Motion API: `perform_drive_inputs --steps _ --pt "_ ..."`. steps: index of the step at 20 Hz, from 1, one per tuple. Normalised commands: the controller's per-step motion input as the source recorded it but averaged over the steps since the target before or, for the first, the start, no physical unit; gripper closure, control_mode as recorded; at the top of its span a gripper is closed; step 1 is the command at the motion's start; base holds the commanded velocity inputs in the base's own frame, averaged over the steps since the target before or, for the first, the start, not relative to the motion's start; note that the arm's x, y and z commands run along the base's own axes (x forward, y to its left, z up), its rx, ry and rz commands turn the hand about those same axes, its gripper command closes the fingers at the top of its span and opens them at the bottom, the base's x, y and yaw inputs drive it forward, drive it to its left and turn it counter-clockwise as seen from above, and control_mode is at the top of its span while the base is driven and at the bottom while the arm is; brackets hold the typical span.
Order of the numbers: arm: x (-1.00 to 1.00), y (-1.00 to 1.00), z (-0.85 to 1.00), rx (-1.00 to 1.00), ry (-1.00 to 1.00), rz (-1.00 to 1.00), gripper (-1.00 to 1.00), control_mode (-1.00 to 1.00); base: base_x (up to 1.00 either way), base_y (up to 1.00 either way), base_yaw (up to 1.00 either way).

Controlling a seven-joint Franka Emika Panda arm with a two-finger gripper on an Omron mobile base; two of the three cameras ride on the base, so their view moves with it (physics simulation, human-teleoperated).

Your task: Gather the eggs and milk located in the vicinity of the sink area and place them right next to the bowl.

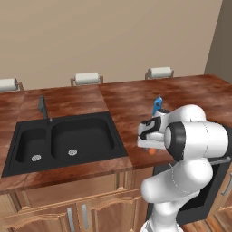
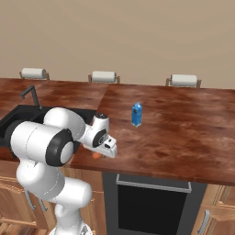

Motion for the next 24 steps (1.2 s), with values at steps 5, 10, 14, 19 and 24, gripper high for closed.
perform_drive_inputs --steps 5,10,14,19,24 --pt "-0.23 0.00 -0.12 0.00 0.02 0.00 1.00 -1.00 0.00 0.00 0.00" --pt "-0.09 0.00 0.07 0.00 -0.01 0.00 1.00 -1.00 0.00 0.00 0.00" --pt "-0.32 0.00 0.72 0.01 -0.18 0.05 1.00 -1.00 0.00 0.00 0.00" --pt "-0.45 0.00 0.91 0.00 -0.29 0.07 1.00 -1.00 0.00 0.00 0.00" --pt "-0.75 0.00 0.64 0.00 -0.35 0.08 1.00 -1.00 0.00 0.00 0.00"
